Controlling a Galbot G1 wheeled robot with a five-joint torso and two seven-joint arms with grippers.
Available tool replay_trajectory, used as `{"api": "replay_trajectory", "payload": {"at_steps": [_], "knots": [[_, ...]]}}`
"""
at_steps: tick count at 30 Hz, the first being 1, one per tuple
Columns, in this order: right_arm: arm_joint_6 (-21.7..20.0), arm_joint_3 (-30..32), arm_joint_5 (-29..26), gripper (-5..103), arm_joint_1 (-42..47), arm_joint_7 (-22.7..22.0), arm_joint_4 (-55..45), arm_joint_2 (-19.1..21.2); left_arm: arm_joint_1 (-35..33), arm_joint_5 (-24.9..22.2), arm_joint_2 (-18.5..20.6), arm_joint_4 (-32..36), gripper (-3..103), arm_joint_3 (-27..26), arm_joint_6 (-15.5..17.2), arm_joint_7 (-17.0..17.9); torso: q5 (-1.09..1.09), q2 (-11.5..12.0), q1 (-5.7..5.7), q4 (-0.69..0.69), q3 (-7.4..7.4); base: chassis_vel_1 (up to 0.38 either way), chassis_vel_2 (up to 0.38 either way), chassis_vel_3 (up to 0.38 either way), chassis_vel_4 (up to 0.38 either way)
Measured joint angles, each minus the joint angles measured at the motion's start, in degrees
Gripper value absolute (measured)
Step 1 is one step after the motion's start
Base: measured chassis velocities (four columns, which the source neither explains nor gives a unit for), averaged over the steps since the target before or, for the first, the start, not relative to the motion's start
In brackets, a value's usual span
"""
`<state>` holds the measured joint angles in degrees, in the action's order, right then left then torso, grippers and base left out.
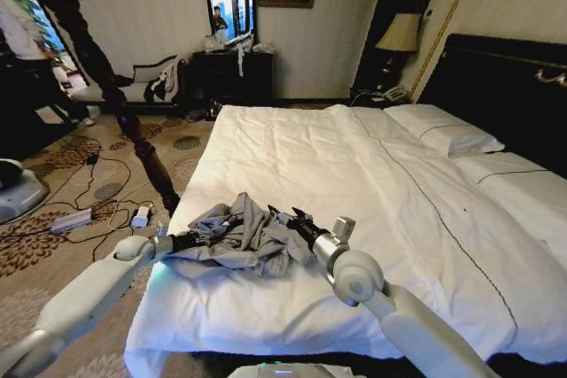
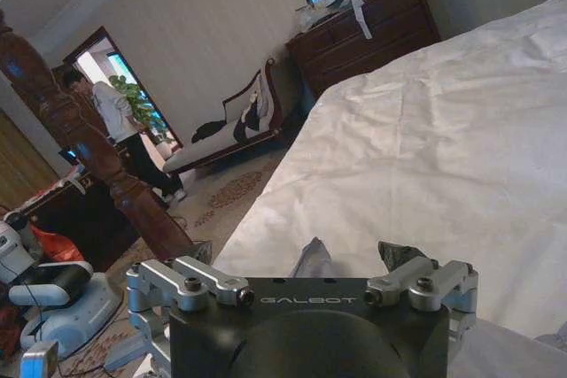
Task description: Pick up the clothes from the bed and hang them on the clothes hanger.
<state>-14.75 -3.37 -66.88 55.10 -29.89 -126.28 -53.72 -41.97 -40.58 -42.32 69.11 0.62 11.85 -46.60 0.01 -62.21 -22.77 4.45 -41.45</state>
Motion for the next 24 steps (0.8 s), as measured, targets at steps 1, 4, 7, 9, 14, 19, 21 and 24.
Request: {"api": "replay_trajectory", "payload": {"at_steps": [1,4,7,9,14,19,21,24], "knots": [[0.0,0.0,0.0,100,0.0,0.0,0.0,0.0,0.0,0.0,0.0,0.0,36,0.0,0.0,0.0,0.0,0.0,0.0,0.0,0.0,0.0,0.0,0.0,0.0],[0.4,-0.1,0.1,100,-0.1,0.0,0.4,0.0,-0.6,-0.5,-0.5,0.0,26,-1.9,-0.3,-0.4,-0.01,0.0,-0.01,0.03,0.0,0.0,0.0,0.0,0.0],[0.6,-0.4,0.2,100,-0.4,0.0,0.7,0.0,-1.6,0.0,-0.5,0.3,22,-4.0,-1.4,-1.0,-0.02,0.0,0.0,0.0,0.0,0.0,0.0,0.0,0.0],[0.7,-0.8,0.4,100,-0.7,0.0,1.3,-0.1,-3.2,0.9,-0.5,1.2,22,-6.8,-3.1,-1.9,-0.01,0.0,0.0,0.0,0.0,0.0,0.0,0.0,0.0],[0.9,-1.5,0.4,100,-1.7,0.0,1.9,-0.4,-7.3,1.6,-0.4,5.2,22,-12.2,-6.8,-2.4,0.01,0.0,0.0,0.01,0.0,0.0,0.0,0.0,0.0],[1.0,-2.0,0.4,100,-2.1,0.0,2.0,-0.4,-10.8,4.1,-0.9,7.7,22,-16.1,-9.5,-1.0,-0.02,0.0,0.0,-0.01,0.01,0.0,0.0,0.0,0.0],[1.0,-2.0,0.4,100,-2.1,0.0,2.0,-0.4,-11.2,5.2,-0.9,8.3,22,-16.9,-10.0,-0.3,-0.02,0.0,0.0,-0.01,0.0,0.0,0.0,0.0,0.0],[1.0,-2.0,0.4,100,-1.9,0.1,1.4,-0.1,-12.6,9.3,0.8,12.1,22,-19.8,-10.3,5.6,-0.02,0.0,0.0,0.03,0.0,0.0,0.0,0.0,0.0]]}}
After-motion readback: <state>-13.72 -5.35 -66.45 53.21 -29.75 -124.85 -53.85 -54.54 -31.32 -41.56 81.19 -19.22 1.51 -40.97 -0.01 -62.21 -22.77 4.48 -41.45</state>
